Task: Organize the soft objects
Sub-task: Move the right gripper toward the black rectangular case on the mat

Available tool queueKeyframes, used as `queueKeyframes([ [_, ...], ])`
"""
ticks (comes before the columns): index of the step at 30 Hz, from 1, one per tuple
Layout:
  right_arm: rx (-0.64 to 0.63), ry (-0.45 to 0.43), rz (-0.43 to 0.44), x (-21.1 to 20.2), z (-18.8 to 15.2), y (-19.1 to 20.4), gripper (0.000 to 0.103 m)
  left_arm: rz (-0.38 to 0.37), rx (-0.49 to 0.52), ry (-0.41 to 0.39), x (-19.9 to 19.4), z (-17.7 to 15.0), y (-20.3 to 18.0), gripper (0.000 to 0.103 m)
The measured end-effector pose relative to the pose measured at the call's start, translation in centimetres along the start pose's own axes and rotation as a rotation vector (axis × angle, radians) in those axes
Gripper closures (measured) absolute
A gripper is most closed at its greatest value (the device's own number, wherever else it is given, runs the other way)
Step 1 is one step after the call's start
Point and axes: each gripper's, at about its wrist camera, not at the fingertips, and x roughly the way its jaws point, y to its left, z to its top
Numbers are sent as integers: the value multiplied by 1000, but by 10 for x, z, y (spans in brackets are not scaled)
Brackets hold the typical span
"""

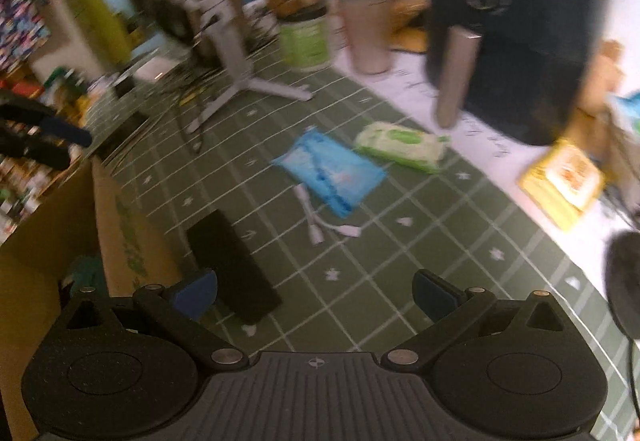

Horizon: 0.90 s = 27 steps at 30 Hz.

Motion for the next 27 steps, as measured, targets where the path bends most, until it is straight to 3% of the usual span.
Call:
queueKeyframes([
  [6, -97, 83, 104, 34, 20, 7, 2, 24, -42, 2, -2, -3, 13, 44],
  [18, -145, 216, 313, 98, 40, 14, 19, 73, -107, 4, -6, -3, 40, 44],
  [21, -115, 235, 363, 111, 43, 15, 30, 84, -117, 7, -6, -4, 44, 44],
  [22, -102, 246, 377, 116, 43, 14, 38, 87, -119, 9, -6, -4, 46, 44],
  [23, -91, 261, 386, 120, 43, 14, 53, 89, -120, 10, -6, -3, 46, 44],
  [27, -62, 250, 411, 123, 42, 11, 63, 94, -115, 13, -5, -1, 48, 44],
])
